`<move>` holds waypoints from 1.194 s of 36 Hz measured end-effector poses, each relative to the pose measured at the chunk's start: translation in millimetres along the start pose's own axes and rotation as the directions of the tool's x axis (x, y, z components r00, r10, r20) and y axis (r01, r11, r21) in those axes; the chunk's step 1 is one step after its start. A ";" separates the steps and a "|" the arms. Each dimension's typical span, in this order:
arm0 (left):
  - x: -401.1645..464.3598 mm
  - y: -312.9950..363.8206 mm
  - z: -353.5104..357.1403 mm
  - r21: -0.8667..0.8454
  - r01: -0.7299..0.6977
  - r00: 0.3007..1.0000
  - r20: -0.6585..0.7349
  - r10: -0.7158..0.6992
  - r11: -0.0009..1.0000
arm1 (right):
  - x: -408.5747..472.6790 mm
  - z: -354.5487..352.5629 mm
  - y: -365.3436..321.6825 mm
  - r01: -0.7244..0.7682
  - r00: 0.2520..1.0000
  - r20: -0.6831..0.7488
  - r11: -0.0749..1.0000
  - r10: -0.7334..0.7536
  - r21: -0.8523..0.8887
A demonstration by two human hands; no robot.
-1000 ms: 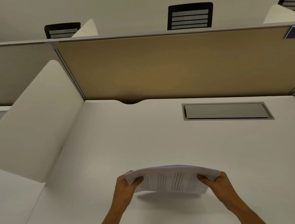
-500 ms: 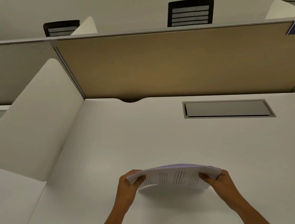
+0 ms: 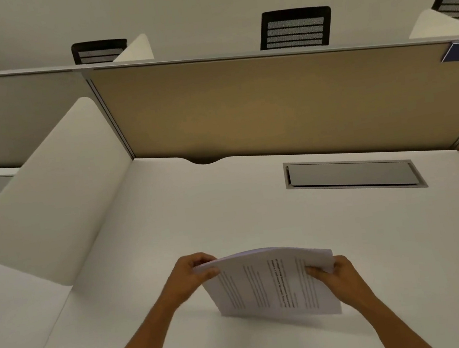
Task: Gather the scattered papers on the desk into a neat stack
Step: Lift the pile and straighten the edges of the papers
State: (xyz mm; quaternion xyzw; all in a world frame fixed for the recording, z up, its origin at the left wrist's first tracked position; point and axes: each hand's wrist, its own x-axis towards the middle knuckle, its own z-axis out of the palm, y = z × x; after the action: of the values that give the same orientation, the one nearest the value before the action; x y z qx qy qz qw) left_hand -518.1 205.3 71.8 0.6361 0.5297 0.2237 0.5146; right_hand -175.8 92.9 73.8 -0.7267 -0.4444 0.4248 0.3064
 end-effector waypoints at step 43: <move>0.4 34.6 65.5 -0.354 0.022 0.993 -0.104 -0.063 0.935 | -1.2 1.3 -39.7 0.059 0.996 0.048 0.978 -0.070 0.202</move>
State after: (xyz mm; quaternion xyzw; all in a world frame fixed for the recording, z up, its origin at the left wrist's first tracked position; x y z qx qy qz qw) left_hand -448.2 181.4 78.3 0.5083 0.5231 0.3394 0.5940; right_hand -192.5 108.5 106.3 -0.6654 -0.4308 0.4770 0.3795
